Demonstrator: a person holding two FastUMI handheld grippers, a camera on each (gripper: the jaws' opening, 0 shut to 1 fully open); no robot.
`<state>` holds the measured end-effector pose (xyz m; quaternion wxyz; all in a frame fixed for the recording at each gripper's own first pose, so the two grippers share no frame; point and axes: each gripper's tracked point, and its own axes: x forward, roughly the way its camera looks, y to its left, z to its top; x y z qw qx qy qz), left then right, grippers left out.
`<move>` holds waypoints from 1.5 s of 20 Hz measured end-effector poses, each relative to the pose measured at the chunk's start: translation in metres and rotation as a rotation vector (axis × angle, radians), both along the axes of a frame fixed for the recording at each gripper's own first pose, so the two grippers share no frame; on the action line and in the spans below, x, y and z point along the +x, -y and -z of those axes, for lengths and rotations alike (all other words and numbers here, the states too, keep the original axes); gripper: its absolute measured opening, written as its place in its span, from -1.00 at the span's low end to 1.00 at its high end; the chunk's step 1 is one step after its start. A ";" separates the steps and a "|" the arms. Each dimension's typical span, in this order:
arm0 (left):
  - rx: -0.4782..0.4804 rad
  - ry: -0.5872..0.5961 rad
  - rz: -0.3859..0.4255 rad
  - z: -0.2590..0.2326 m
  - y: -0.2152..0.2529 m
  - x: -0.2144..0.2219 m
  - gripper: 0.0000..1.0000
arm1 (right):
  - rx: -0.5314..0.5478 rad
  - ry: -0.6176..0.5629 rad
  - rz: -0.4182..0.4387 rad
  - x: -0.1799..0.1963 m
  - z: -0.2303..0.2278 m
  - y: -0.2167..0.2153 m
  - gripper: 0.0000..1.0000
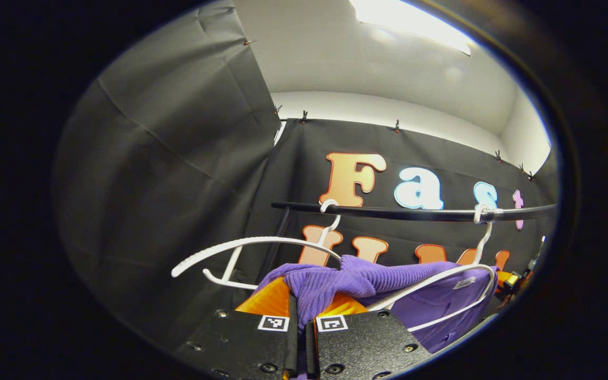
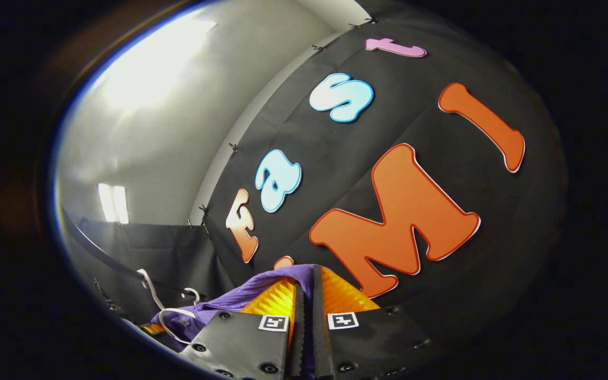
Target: Grasp the clothes on the hanger with both hands and then place them into the laundry hamper below.
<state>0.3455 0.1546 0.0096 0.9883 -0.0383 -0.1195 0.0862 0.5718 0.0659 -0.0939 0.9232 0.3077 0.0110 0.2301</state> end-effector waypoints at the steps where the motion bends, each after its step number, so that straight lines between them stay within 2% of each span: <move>1: -0.023 0.003 0.019 -0.003 -0.001 0.000 -0.89 | 0.017 -0.005 -0.023 0.004 -0.002 -0.004 -0.73; 3: -0.065 0.012 0.047 -0.008 -0.004 0.010 -0.85 | 0.074 -0.023 -0.060 0.017 -0.006 -0.015 -0.74; 4: -0.057 -0.004 0.046 -0.003 -0.005 0.014 -0.85 | 0.054 -0.040 -0.054 0.024 0.003 -0.015 -0.74; 5: -0.028 -0.027 0.028 0.004 -0.007 0.013 -0.89 | 0.027 -0.055 -0.043 0.029 0.015 -0.016 -0.73; 7: 0.021 -0.066 0.000 0.020 -0.014 0.010 -0.84 | 0.002 -0.085 -0.028 0.028 0.038 -0.017 -0.73; 10: 0.022 -0.129 -0.024 0.055 -0.021 0.002 -0.88 | 0.010 -0.067 0.046 0.030 0.060 -0.010 -0.74; 16: 0.031 -0.220 -0.068 0.104 -0.038 -0.032 -0.88 | -0.077 -0.120 0.085 -0.034 0.108 -0.002 -0.73; 23: 0.099 -0.301 -0.106 0.128 -0.049 -0.103 -0.89 | -0.344 -0.154 0.094 -0.126 0.135 0.003 -0.73; 26: 0.122 -0.315 -0.128 0.131 -0.047 -0.133 -0.88 | -0.414 -0.179 0.102 -0.171 0.141 -0.001 -0.74; 29: 0.110 -0.346 -0.116 0.140 -0.034 -0.147 -0.84 | -0.485 -0.198 0.090 -0.212 0.145 -0.012 -0.73; 30: 0.104 -0.356 -0.101 0.145 -0.027 -0.150 -0.88 | -0.501 -0.199 0.078 -0.225 0.143 -0.019 -0.72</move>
